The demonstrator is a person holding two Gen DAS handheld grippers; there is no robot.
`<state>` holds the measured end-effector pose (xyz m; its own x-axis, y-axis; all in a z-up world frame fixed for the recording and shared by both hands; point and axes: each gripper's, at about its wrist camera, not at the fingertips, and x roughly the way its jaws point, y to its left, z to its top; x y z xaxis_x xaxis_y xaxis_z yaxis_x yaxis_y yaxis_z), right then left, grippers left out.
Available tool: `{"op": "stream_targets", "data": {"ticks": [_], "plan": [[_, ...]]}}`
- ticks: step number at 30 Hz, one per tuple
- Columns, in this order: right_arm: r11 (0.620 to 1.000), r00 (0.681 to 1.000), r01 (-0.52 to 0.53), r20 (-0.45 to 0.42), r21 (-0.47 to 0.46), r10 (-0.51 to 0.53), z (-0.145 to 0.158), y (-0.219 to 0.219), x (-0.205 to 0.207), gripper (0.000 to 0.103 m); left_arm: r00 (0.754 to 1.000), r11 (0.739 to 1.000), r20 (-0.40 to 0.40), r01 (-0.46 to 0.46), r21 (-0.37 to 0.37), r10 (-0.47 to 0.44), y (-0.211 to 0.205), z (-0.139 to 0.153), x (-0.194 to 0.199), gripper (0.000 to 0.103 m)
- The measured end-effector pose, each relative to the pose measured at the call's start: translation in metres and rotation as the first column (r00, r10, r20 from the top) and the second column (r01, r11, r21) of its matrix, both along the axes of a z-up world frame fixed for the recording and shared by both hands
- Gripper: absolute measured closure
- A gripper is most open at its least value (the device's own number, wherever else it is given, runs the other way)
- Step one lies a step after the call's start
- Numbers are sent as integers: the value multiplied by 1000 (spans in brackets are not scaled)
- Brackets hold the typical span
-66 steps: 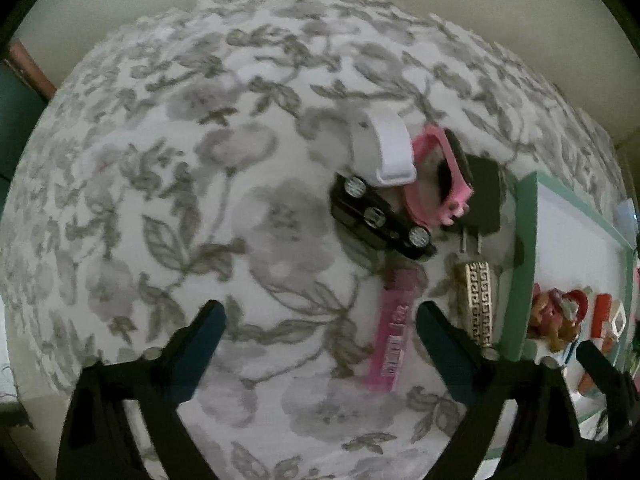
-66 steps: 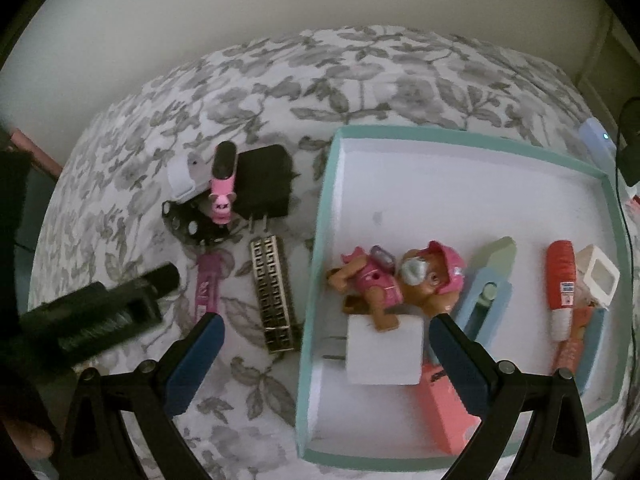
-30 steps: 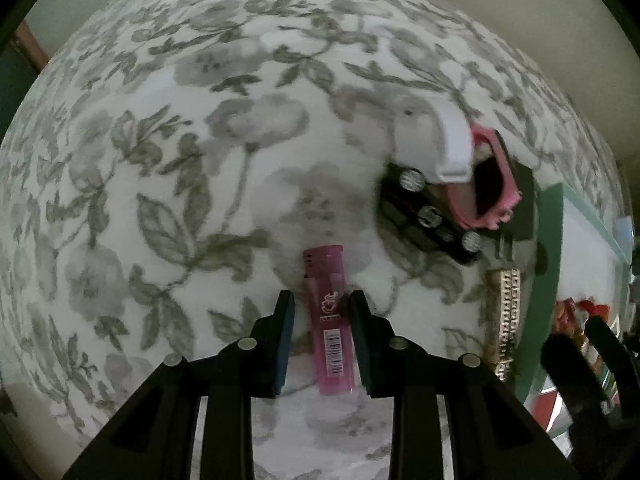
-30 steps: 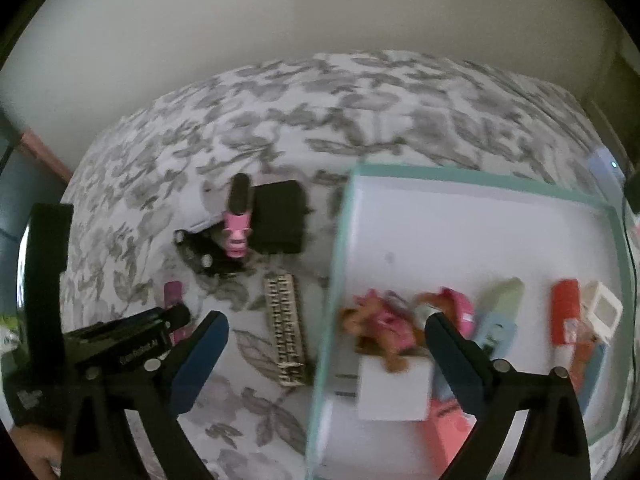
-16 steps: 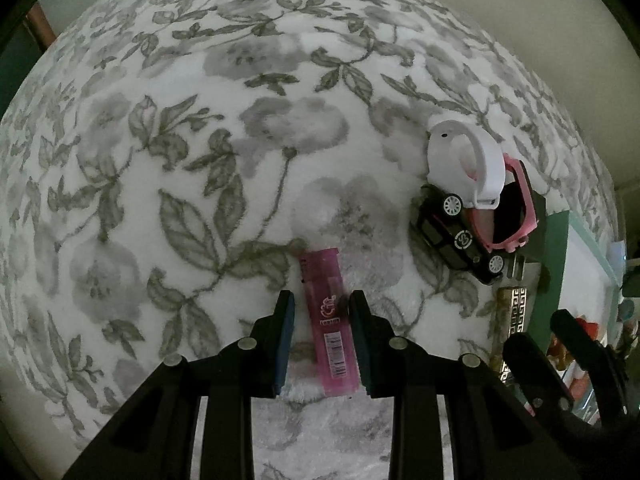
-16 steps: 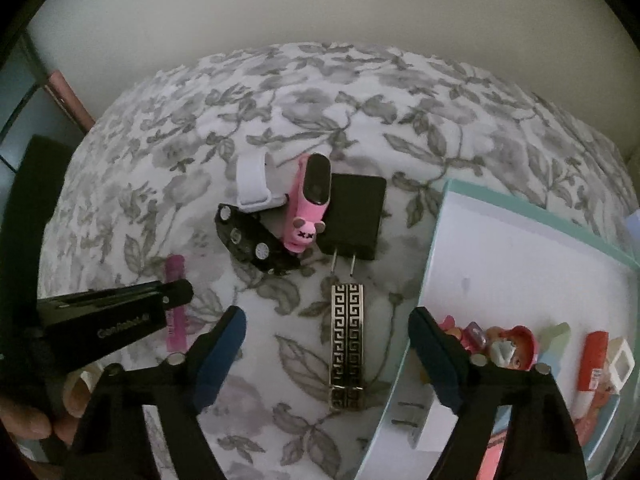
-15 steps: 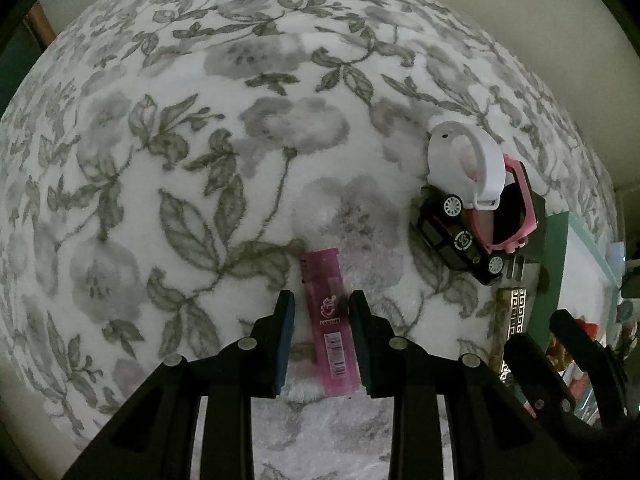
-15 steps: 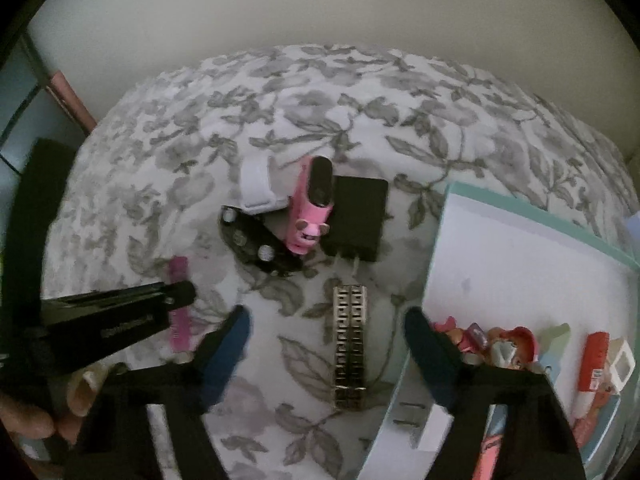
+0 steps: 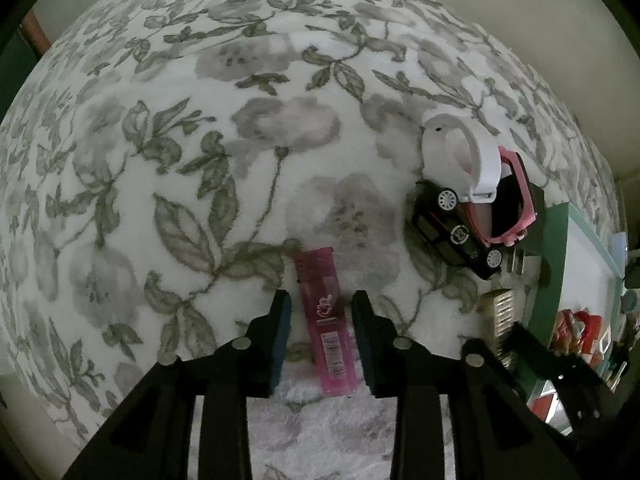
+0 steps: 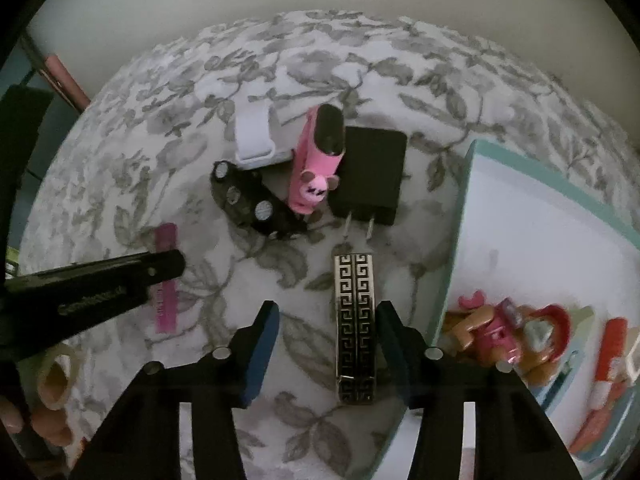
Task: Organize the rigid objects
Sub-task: 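Grasp the pink lighter with the left gripper while the right gripper grasps the black-and-gold strip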
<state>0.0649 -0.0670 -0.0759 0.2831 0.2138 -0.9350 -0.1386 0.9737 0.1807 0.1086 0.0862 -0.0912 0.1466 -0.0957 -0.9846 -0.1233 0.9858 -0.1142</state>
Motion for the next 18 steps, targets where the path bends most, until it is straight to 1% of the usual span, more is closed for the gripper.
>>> {"op": "stream_targets", "data": {"ticks": [2,5,9,11,15,18], "plan": [[1000,1000,-5,-10,16,6,-1,2,0,60,1000,1000,-2,12,-6,-12,-5,-1,0,64],[999,1000,-23,-7,-42,22,-6,7,-2,59,999,999,-1,33,14,-33,-14,-2,0,64],[997,999,-43,-2,-68,43,-5,12,-4,59,999,999,-1,45,31,-45,-22,-2,0,64],[997,999,-39,-4,-61,39,-5,11,-4,59,999,998,0,51,37,-51,-24,-1,-1,64],[1000,1000,-8,-15,-12,8,-6,3,-2,58,998,997,1,60,53,-60,-33,-3,-1,64],[1000,1000,2,-19,0,-2,-6,-1,-2,57,998,997,2,58,50,-58,-33,-3,-3,64]]}}
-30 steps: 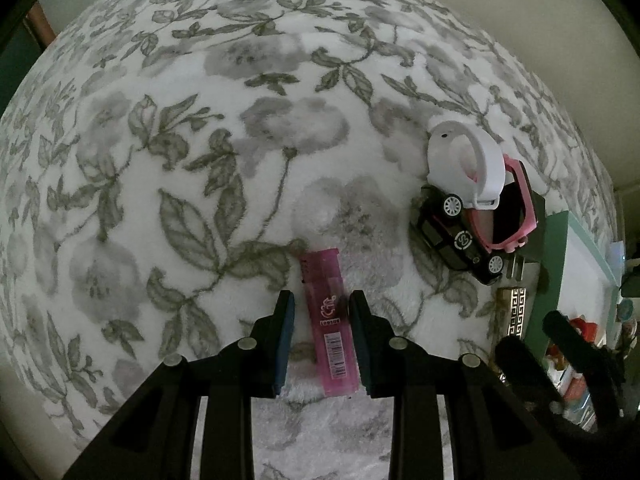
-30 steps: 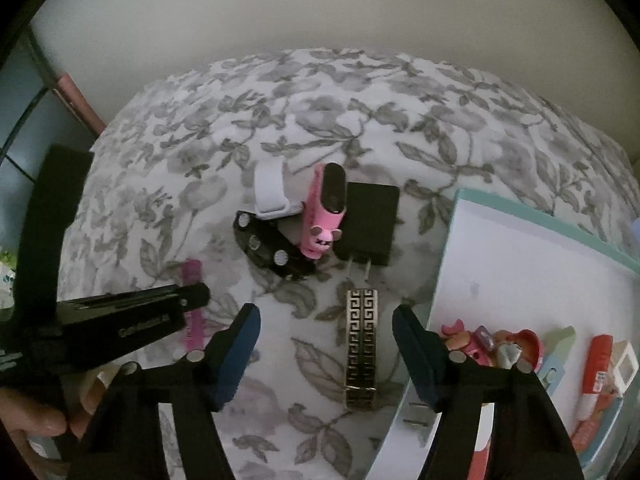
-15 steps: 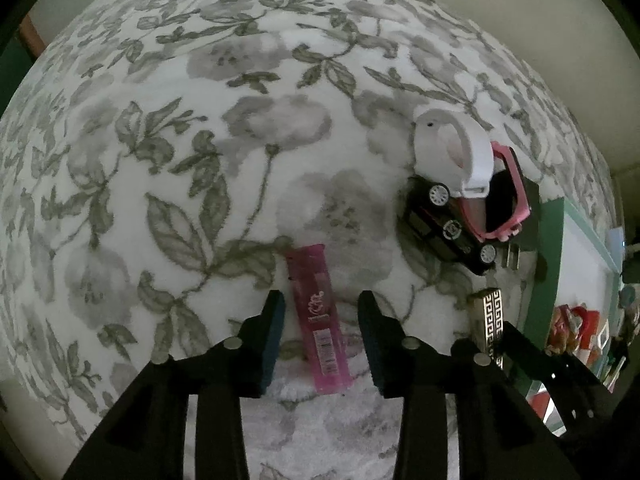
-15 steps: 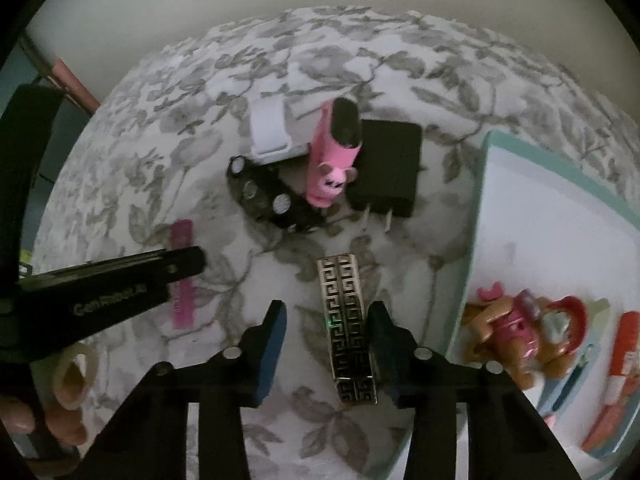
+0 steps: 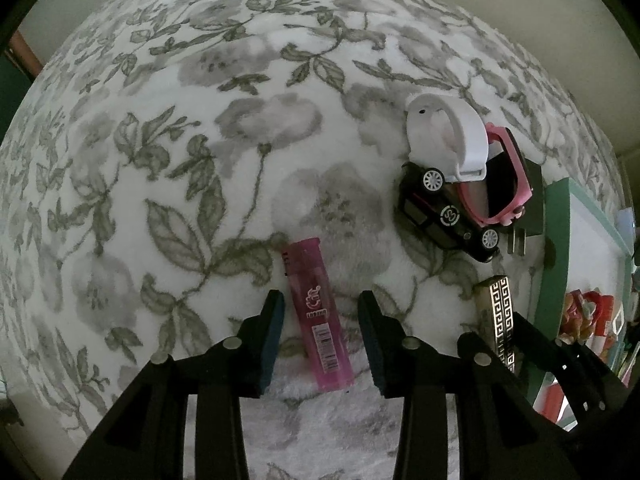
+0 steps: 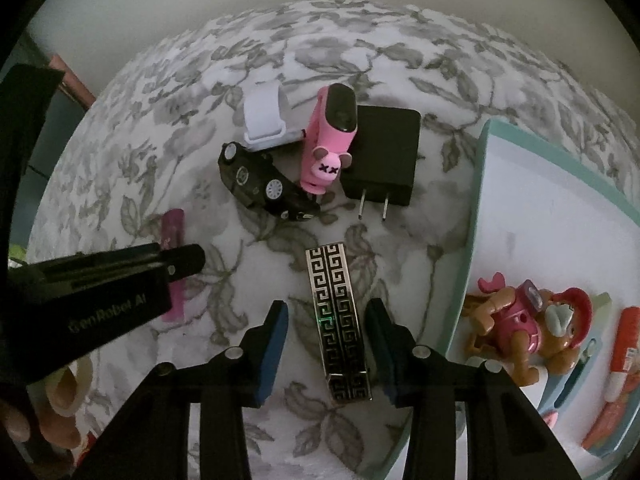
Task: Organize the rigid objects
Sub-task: 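Grasp the pink lighter with the left gripper while the right gripper grasps the black-and-gold strip, then carry the lighter and strip into the tray and open both grippers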
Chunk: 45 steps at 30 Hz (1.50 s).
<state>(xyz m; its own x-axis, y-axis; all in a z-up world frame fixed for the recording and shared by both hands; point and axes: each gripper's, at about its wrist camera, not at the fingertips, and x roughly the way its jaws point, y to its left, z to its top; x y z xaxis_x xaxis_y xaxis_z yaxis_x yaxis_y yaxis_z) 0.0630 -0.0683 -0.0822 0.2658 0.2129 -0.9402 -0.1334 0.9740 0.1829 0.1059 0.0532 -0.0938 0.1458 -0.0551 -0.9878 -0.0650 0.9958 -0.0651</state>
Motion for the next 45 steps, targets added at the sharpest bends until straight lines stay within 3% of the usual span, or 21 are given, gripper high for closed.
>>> {"op": "stream_targets", "data": {"ticks": [1,4,6,8,11,13,15,18,26,32,38,45], "plan": [[1000,1000,2,-5,7,-2,0,-2,-1,56,1000,1000,0,3,-1,-3,0,1,-1,64],[998,999,-15,-32,60,17,-1,-1,-1,38,1000,1000,4,9,7,-9,-1,0,-3,65],[996,996,-80,-34,35,81,-2,11,-6,23,1000,1000,5,15,17,-15,-2,0,-4,65],[991,992,-127,-9,-37,126,-2,24,-12,22,1000,1000,6,20,23,-20,-3,0,-6,67],[992,994,-112,13,-59,113,-2,25,-13,27,1000,999,6,19,28,-19,-3,1,-7,70],[995,996,-80,21,-60,81,1,18,-10,40,1000,999,5,14,29,-14,-3,1,-7,72],[998,999,-43,27,-54,45,2,9,-7,60,1000,999,4,13,33,-14,0,1,-6,74],[999,1000,-4,28,-50,5,3,-3,-3,78,1000,999,4,12,29,-12,1,1,-6,82],[1000,999,25,30,8,-25,11,-13,-4,81,999,999,29,-24,-48,26,11,18,-5,83],[994,993,65,96,83,-72,47,-33,-13,81,986,998,161,-24,-60,33,17,73,-11,83],[988,982,109,144,112,-125,71,-56,-26,81,967,999,255,32,-40,-21,-6,112,-21,83],[966,955,247,147,78,-256,75,-103,-37,81,958,987,257,150,-59,-130,-57,116,-31,83]]}}
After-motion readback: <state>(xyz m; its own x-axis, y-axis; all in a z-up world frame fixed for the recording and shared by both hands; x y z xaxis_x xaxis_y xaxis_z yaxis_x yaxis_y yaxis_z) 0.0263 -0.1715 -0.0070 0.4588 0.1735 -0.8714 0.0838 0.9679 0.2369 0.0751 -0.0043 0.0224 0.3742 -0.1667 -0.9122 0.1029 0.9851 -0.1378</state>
